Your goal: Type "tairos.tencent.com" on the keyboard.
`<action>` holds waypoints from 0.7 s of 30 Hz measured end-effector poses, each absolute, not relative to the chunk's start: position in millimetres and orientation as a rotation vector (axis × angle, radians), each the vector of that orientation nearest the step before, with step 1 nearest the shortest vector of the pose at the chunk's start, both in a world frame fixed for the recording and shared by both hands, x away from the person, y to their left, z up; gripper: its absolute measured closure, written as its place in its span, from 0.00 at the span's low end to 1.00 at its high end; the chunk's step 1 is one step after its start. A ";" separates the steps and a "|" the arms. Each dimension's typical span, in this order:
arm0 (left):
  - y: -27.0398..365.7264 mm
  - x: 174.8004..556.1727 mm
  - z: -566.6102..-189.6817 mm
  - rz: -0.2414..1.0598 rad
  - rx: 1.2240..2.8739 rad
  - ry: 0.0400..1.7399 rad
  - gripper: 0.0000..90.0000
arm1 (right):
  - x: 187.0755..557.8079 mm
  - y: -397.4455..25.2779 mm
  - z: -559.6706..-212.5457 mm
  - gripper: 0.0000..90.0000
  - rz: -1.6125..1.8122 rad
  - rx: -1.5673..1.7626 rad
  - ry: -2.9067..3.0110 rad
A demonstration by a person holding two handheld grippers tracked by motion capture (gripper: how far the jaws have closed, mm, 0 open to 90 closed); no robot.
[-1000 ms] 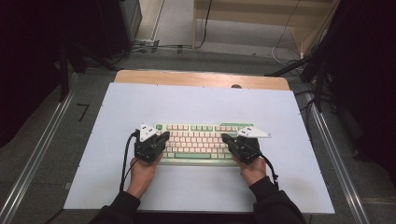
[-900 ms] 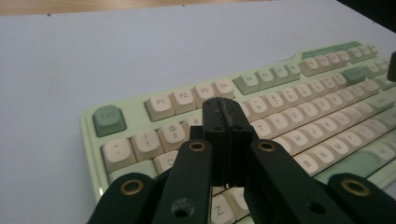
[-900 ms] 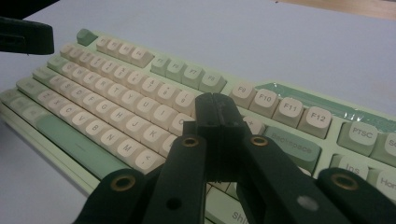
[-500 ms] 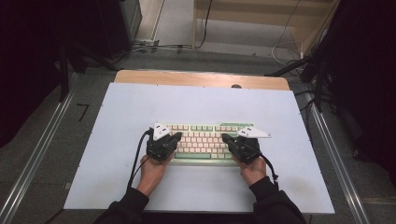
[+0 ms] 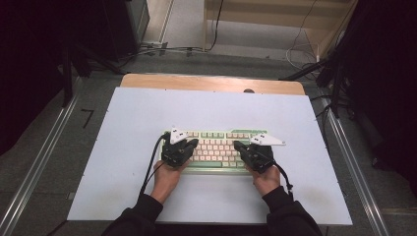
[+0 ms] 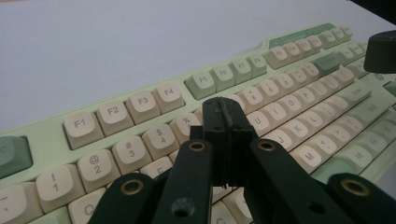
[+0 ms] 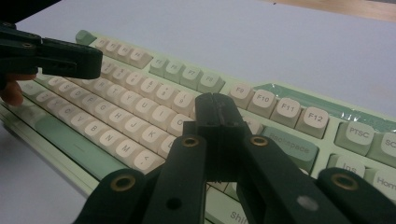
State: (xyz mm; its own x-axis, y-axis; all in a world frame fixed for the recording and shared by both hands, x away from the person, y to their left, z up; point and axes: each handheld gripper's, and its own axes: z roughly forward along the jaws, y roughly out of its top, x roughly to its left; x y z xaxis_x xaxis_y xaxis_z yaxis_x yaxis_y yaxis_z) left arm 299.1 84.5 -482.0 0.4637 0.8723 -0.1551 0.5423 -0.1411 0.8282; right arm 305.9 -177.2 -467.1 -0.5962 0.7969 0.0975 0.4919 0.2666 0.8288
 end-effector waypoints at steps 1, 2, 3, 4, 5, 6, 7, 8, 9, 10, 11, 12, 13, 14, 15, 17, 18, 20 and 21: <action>84.5 299.1 -482.0 0.462 1.816 1.199 1.00 | 305.9 -177.2 -467.2 0.98 1.251 1.176 2.204; 83.8 299.5 -482.1 0.460 1.821 1.196 1.00 | 305.9 -177.2 -467.2 0.98 1.251 1.176 2.204; 82.7 299.7 -482.3 0.463 1.822 1.197 1.00 | 306.0 -177.3 -467.2 0.98 1.251 1.177 2.203; 82.1 300.1 -482.5 0.464 1.827 1.194 1.00 | 306.0 -177.4 -467.2 0.98 1.252 1.177 2.203; 81.3 300.5 -482.7 0.460 1.828 1.196 1.00 | 306.0 -177.5 -467.1 0.98 1.252 1.177 2.202; 80.8 300.8 -482.8 0.461 1.832 1.198 1.00 | 306.0 -177.5 -467.1 0.98 1.252 1.177 2.202; 80.3 301.3 -483.2 0.465 1.833 1.200 1.00 | 306.1 -177.6 -467.1 0.98 1.252 1.177 2.203; 80.2 302.0 -483.7 0.464 1.833 1.202 1.00 | 306.1 -177.6 -467.1 0.98 1.252 1.177 2.203; 80.4 302.5 -483.9 0.458 1.835 1.205 1.00 | 306.0 -177.6 -467.1 0.98 1.252 1.177 2.202; 80.2 302.7 -484.3 0.459 1.836 1.205 1.00 | 305.9 -177.7 -467.0 0.98 1.252 1.176 2.202; 79.9 302.9 -484.5 0.460 1.837 1.206 1.00 | 305.8 -177.8 -466.9 0.98 1.252 1.178 2.201; 79.5 303.1 -484.8 0.461 1.838 1.208 1.00 | 305.8 -177.9 -466.8 0.98 1.253 1.179 2.200; 79.0 303.4 -485.3 0.457 1.842 1.208 1.00 | 305.8 -177.9 -466.8 0.98 1.253 1.179 2.200; 79.0 303.4 -485.3 0.457 1.842 1.208 1.00 | 305.8 -177.9 -466.8 0.98 1.254 1.179 2.200; 78.7 303.7 -485.5 0.456 1.843 1.208 1.00 | 305.8 -177.9 -466.8 0.98 1.254 1.179 2.199; 78.6 304.1 -486.0 0.457 1.851 1.209 1.00 | 305.6 -177.8 -466.8 0.98 1.254 1.179 2.200; 78.3 304.2 -486.3 0.457 1.851 1.212 1.00 | 305.6 -177.8 -466.8 0.98 1.254 1.179 2.200; 77.9 304.6 -486.8 0.458 1.852 1.216 1.00 | 305.5 -177.8 -467.0 0.98 1.253 1.179 2.200; 78.1 304.9 -487.1 0.456 1.857 1.217 1.00 | 305.4 -177.9 -467.0 0.98 1.252 1.180 2.200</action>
